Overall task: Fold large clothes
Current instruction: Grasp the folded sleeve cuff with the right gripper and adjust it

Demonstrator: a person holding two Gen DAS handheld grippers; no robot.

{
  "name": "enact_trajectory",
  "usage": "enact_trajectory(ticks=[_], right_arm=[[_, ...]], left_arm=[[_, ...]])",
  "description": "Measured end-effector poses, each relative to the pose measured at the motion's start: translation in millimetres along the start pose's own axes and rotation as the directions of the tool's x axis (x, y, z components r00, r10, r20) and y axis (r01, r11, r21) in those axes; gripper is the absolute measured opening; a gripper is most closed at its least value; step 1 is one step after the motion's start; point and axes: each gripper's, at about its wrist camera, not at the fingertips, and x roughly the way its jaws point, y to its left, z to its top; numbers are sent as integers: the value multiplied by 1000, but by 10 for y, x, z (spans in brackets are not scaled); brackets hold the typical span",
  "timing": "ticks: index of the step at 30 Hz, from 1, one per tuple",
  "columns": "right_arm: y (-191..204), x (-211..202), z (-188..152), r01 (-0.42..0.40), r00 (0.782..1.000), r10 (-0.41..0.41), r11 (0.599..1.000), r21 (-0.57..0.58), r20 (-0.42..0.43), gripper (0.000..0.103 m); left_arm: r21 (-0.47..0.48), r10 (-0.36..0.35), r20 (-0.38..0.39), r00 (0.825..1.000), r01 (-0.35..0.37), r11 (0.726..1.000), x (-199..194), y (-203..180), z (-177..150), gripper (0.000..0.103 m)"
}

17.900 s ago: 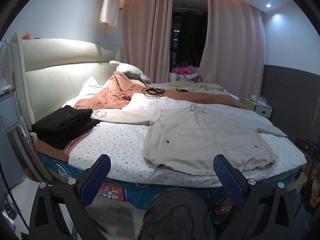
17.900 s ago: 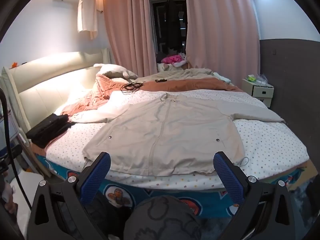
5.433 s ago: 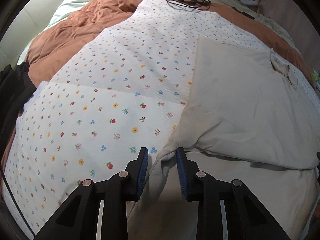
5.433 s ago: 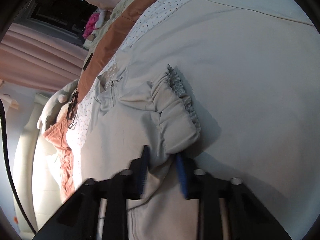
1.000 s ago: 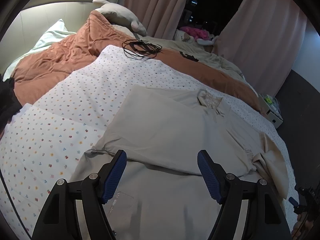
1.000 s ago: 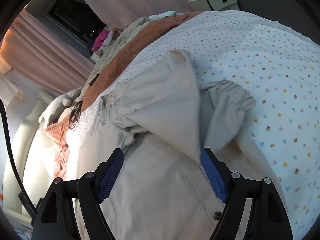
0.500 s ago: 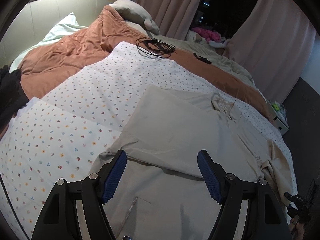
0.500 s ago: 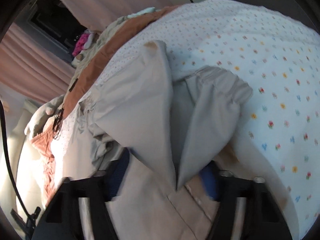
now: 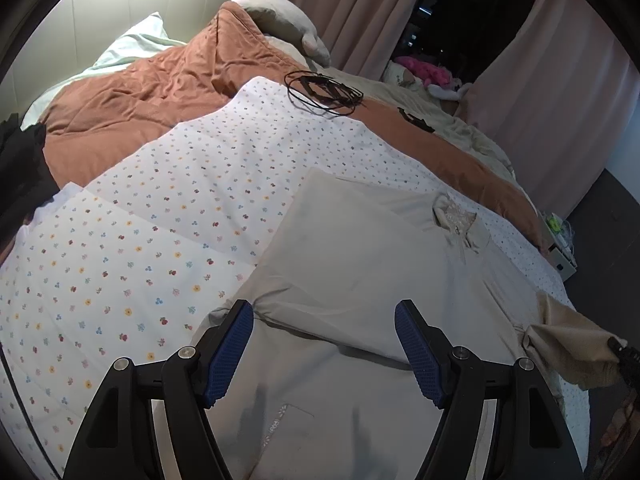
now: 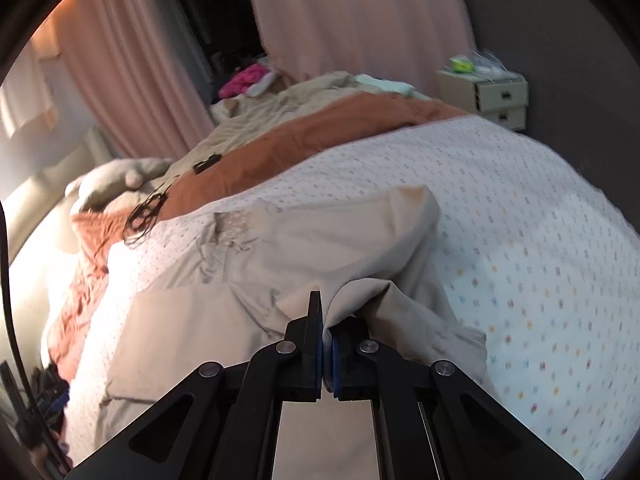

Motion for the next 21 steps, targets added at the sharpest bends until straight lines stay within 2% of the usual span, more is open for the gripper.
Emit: enact_trajectory(ticks=[8, 13, 18, 21], right_arm=[[659, 183, 512, -8, 997, -10, 971, -239, -74, 4], [1083, 302, 665, -16, 994, -28, 924, -383, -108, 4], [1537, 315, 746, -84, 989, 16, 871, -484, -144, 4], [1819, 385, 673, -128, 976, 10, 832, -540, -216, 4]], left_arm=[[-18, 3, -4, 1000, -3, 1000, 68, 43, 40, 75], [-19, 4, -8, 1000, -5, 1000, 95, 43, 43, 75], [-21, 7, -13, 1000, -7, 1000, 122, 43, 52, 75], [-21, 12, -13, 1000, -13, 1000, 140, 55, 64, 75]])
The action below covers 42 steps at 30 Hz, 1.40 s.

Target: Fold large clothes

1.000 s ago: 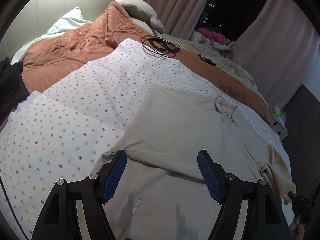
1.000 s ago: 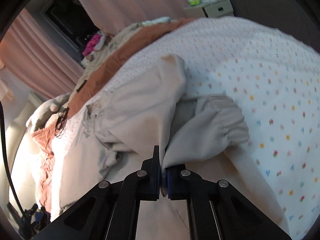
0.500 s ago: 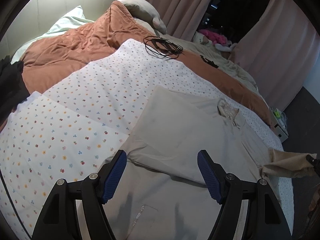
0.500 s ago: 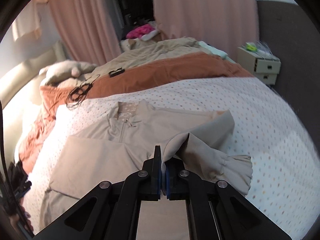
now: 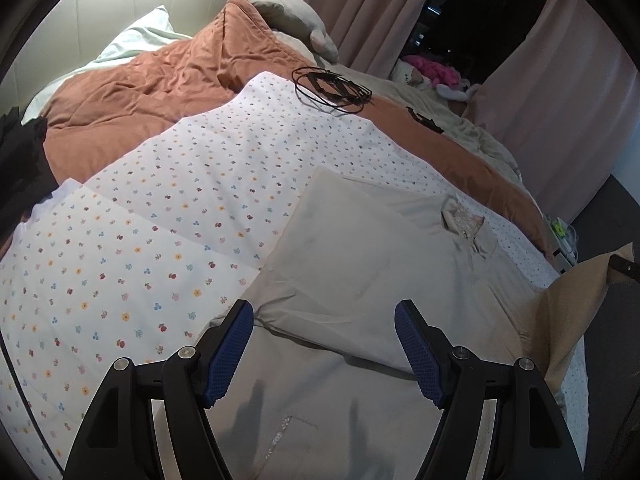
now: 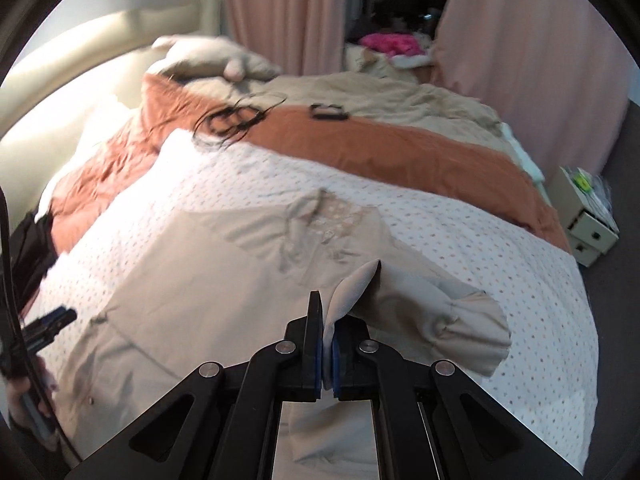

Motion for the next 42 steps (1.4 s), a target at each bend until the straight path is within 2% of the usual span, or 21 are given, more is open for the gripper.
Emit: enact_trajectory(ticks=[1, 3, 5, 7, 9, 12, 18, 21, 25, 27, 28, 29, 30, 32, 38, 42], right_arm=[[84, 65, 27, -1, 1000, 1, 1000, -8, -29, 5], [210, 212, 49, -29, 997, 29, 1000, -6, -66, 14], [241, 286, 19, -91, 994, 92, 995, 28, -55, 53], [213, 311, -39, -131, 991, 132, 988, 76, -12, 72], [138, 352, -99, -144, 989, 145, 982, 122, 4, 73], [-16, 514, -216, -119, 992, 125, 972, 205, -17, 74], [-399, 1141, -631, -45, 987, 95, 933, 357, -126, 74], [-549, 1506, -858, -27, 978, 112, 903, 429, -174, 74], [-650, 1738, -1007, -47, 976, 144, 869, 493, -161, 73], [-684, 1796, -1027, -73, 979, 162, 851, 520, -127, 63], [-696, 1806, -1025, -85, 979, 170, 846, 527, -115, 36], [-704, 1809, -1010, -90, 979, 172, 839, 536, -106, 4], [-711, 1773, -993, -91, 982, 165, 834, 545, -90, 5], [-664, 1617, -904, -100, 990, 138, 847, 521, -35, 5], [-25, 922, -575, -110, 993, 88, 945, 308, 83, 5], [502, 678, -507, -102, 992, 87, 980, 168, 92, 5]], left_arm=[[0, 2, -1, 1000, -2, 1000, 13, 4, 5, 74], [2, 2, -4, 1000, -2, 1000, 23, 12, 9, 74], [4, 4, -7, 1000, -4, 1000, 31, 31, 13, 74], [4, 6, -6, 1000, -6, 1000, 24, 56, 17, 75], [0, 7, -2, 1000, -7, 1000, 11, 89, 24, 75], [-17, 7, 0, 1000, -7, 1000, 3, 135, 39, 75], [-41, 7, 1, 1000, -7, 999, -13, 202, 53, 75], [-47, 14, 5, 1000, -13, 999, -35, 249, 66, 75], [-69, 21, 8, 1000, -20, 997, -44, 330, 101, 74], [-84, 19, 7, 1000, -18, 996, -42, 363, 117, 74], [-89, 16, 6, 1000, -15, 996, -39, 376, 121, 74], [-93, 15, 4, 1000, -14, 996, -36, 386, 122, 75], [-94, 15, 1, 1000, -15, 995, -30, 388, 126, 74], [-95, 16, -4, 1000, -17, 995, -24, 395, 125, 74], [-94, 15, -6, 1000, -16, 995, -46, 398, 129, 74], [-101, 5, -9, 1000, -6, 995, -71, 414, 128, 74]])
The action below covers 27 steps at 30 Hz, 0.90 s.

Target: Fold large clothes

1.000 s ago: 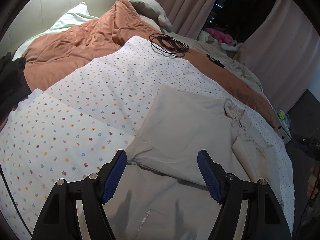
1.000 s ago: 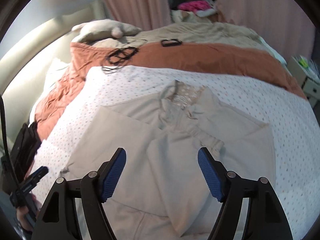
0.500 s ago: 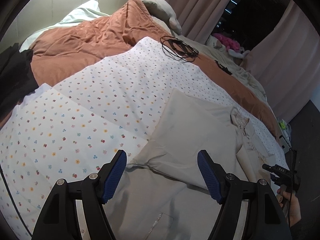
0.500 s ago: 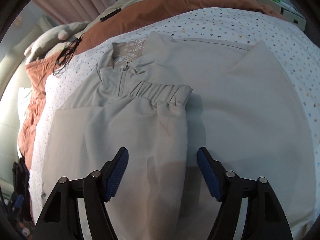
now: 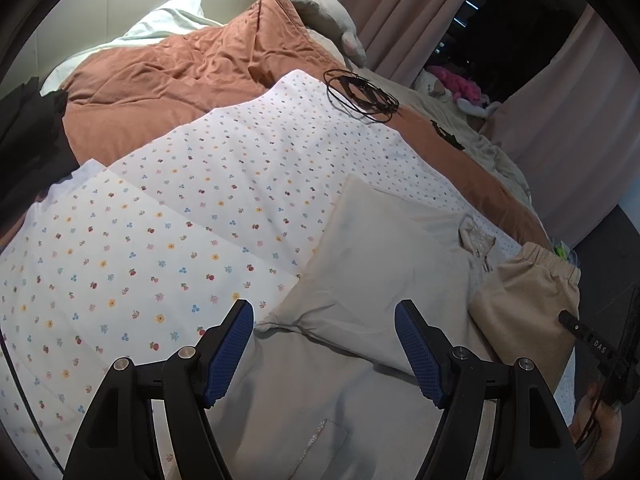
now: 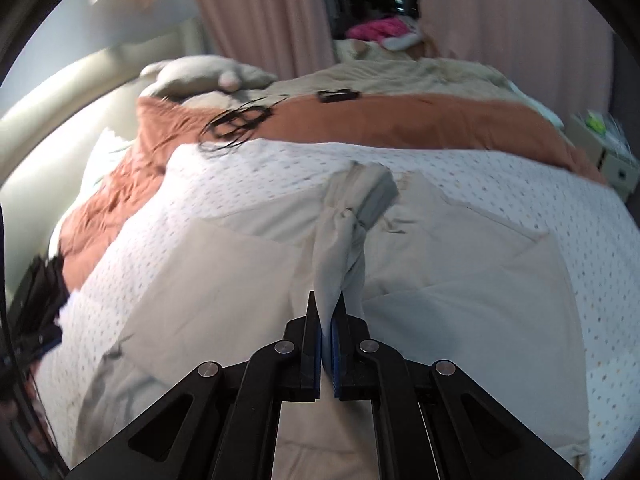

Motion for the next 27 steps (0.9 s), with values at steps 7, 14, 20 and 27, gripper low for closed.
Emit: enact_trajectory(ticks=[7, 14, 20, 27], right_arm=[[624, 41, -392, -73, 994, 63, 991, -110, -89, 14], [741, 61, -845, -166, 968, 149, 984, -70, -202, 53], [374, -275, -1092, -256, 958, 265, 962, 92, -106, 86], [-409, -370, -1253, -76, 996, 85, 968, 239, -27, 86]], left_arm=[[-45, -5, 5, 1000, 5, 999, -157, 169, 10, 74], [-31, -8, -24, 1000, 7, 1000, -185, 178, -27, 74], [25, -19, -75, 997, 21, 999, -59, -20, -140, 74], [141, 3, -147, 989, 18, 990, 200, -382, -354, 74]])
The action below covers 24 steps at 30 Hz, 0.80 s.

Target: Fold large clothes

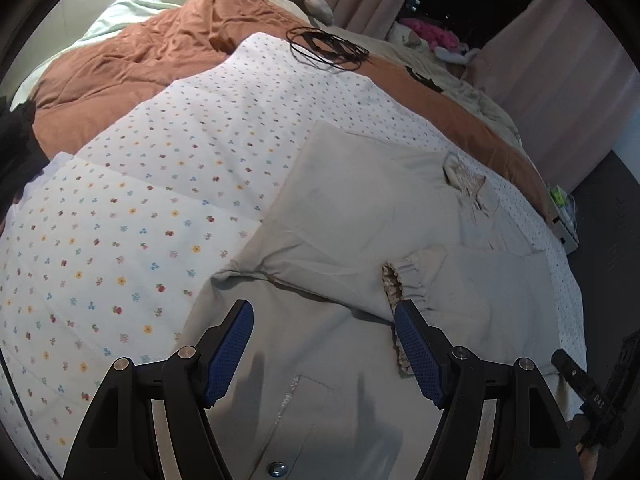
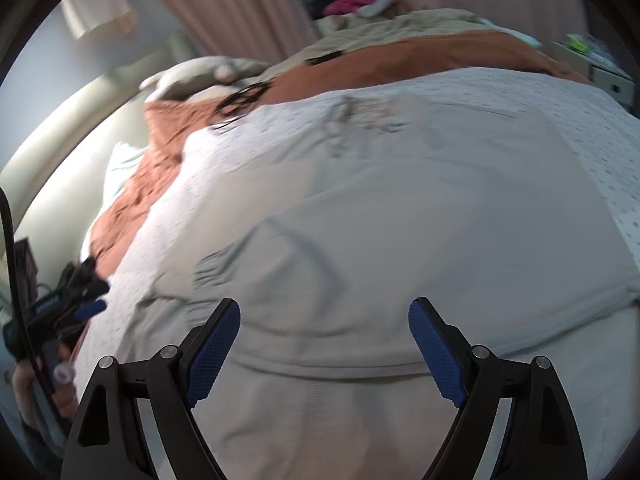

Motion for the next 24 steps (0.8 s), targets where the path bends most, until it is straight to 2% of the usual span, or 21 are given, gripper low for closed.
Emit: enact_trajectory(ticks=[2, 5, 8, 12, 16, 20, 23, 24], right_arm=[[-204, 0, 20, 47, 999, -47, 998, 49, -6, 86], [-564, -60, 23, 51, 999, -51, 986, 157, -3, 86], [-859, -132, -27, 90, 996, -92, 967, 239, -4, 86], [-1316, -226, -143, 102, 994, -106, 917, 387, -10, 86], [-1650, -343, -235, 137, 990, -140, 873, 469, -29, 86], [-1955, -348, -323, 103, 994, -100, 823, 559, -37, 86], [-2106, -307, -367, 82, 996, -80, 795, 601, -30, 86], [-2146, -308, -363, 64, 997, -71, 788, 612, -13, 86]], left_arm=[[26, 7, -16, 1000, -7, 1000, 77, -102, -28, 74], [47, 10, -35, 999, -8, 999, 184, -240, -54, 74], [63, 2, -51, 999, 1, 998, 303, -387, -74, 74], [107, 23, -60, 998, -17, 994, 510, -590, 3, 74], [132, 71, -70, 995, -61, 989, 716, -687, 66, 74], [190, 116, -100, 988, -95, 977, 983, -793, 127, 74], [207, 148, -161, 976, -113, 972, 1225, -827, 137, 63], [219, 159, -168, 973, -120, 968, 1277, -856, 135, 63]])
